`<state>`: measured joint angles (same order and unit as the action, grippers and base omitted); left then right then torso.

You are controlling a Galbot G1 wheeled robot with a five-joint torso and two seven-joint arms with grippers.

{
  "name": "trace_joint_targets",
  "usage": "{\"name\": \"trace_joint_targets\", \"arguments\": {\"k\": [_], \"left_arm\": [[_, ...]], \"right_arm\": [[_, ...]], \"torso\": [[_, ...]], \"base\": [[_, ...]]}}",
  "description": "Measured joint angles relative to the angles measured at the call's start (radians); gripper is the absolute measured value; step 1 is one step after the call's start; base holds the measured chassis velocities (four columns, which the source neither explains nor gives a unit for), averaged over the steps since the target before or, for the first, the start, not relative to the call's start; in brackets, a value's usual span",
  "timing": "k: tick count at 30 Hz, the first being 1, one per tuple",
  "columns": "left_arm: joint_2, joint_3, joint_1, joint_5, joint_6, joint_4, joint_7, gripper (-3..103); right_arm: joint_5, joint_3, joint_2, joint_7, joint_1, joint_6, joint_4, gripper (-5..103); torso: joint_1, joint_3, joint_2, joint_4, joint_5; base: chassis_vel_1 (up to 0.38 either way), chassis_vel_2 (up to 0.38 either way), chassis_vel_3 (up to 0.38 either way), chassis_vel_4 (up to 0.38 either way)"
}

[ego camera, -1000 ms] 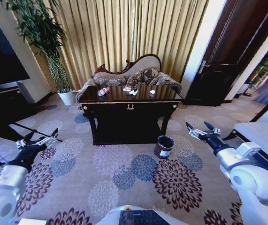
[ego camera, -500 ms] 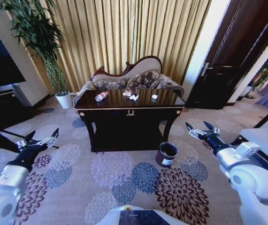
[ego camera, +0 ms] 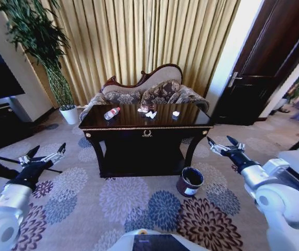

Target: Move to the front of the table and place the trash on the table into the trash bin.

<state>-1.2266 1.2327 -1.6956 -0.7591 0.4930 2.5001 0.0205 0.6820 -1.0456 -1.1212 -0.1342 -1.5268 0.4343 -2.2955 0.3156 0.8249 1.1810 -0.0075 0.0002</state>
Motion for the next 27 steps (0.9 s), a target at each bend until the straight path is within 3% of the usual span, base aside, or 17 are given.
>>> {"name": "trace_joint_targets", "arguments": {"k": [27], "left_arm": [[0.002,0.002,-0.003,-0.002,0.001,0.0,-0.001,100]], "right_arm": [[-0.015,0.001,-0.015,-0.027,-0.007,-0.019,0.005,100]], "torso": [[0.0,0.0,0.0,0.0,-0.0004]], "base": [[-0.172,0.172,0.17,-0.178]]}}
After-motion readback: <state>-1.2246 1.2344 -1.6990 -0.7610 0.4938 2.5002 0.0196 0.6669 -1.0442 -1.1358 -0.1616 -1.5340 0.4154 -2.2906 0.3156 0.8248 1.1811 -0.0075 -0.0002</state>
